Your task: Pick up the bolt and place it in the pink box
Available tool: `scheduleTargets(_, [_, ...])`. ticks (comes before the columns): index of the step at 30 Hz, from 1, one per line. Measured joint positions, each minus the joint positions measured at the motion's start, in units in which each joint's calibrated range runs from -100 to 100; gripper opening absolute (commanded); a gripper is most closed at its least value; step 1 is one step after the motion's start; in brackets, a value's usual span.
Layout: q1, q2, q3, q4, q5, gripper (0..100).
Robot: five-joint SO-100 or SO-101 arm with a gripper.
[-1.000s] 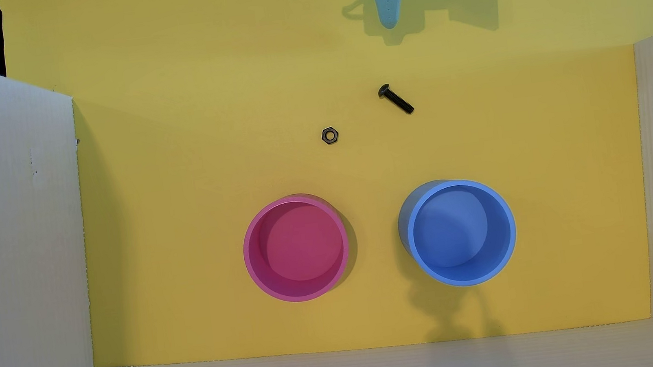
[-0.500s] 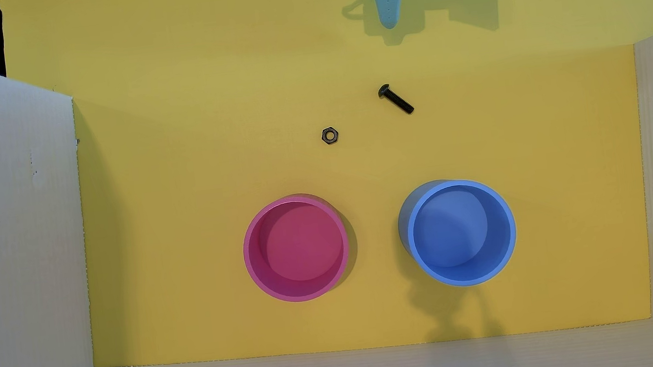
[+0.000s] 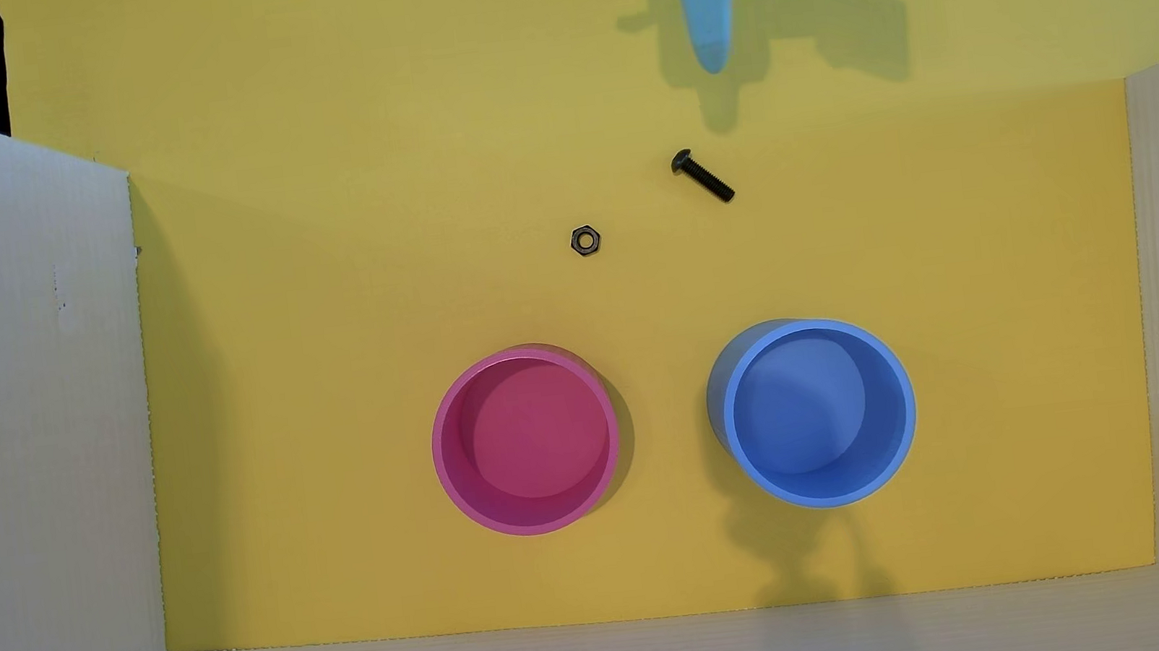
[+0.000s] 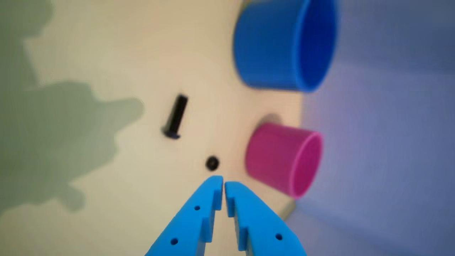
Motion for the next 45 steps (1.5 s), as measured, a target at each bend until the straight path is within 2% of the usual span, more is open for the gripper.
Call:
scheduleTargets(7, [0.07,7.97,-5.50,3.08,-1.42,2])
scheduleTargets(17, [-0.15,47.03,-22.52,3.08,-6.64,2])
scheduleTargets(27, [0.15,75.34,-38.83,3.08,-6.89,5])
scheduleTargets(31, [1.17,79.49,-41.35,3.08,-6.15,8])
scheduleTargets(36, [2.62,79.75,-41.53,3.00,-0.34,13])
scheduleTargets(40, [3.72,80.51,-41.62,0.69,0.73,19])
scheduleTargets(45, [3.50,80.68,-39.82,-3.43,1.17,21])
